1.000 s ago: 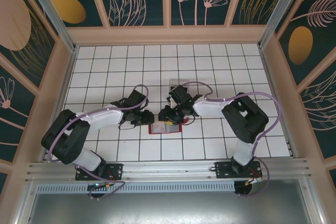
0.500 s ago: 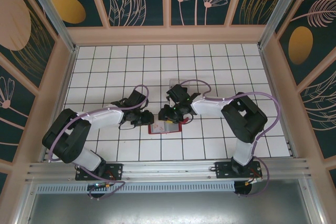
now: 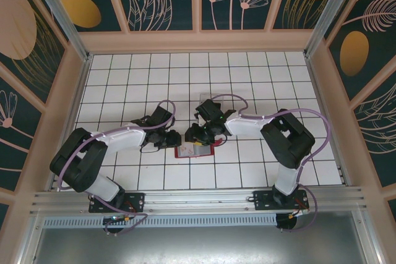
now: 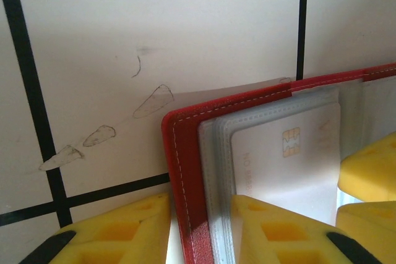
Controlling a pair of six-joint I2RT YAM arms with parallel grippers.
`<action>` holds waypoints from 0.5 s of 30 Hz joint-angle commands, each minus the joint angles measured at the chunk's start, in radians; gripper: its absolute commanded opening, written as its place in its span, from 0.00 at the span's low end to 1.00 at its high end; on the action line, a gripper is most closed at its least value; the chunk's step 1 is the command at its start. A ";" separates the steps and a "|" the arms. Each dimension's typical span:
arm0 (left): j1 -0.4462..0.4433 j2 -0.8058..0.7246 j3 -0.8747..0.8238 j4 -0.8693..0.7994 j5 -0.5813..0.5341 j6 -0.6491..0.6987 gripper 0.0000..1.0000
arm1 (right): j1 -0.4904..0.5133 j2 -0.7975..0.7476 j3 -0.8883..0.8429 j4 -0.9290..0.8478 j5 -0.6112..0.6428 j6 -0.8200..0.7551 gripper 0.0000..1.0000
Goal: Take the credit cards out of the card holder
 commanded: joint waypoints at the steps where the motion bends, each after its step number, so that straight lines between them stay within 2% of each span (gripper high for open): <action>1: -0.007 0.013 0.016 -0.026 -0.018 0.020 0.32 | 0.009 -0.013 0.023 0.013 -0.018 0.006 0.40; 15: -0.006 0.014 0.015 -0.024 -0.019 0.017 0.32 | 0.010 0.007 0.021 0.023 -0.030 0.001 0.40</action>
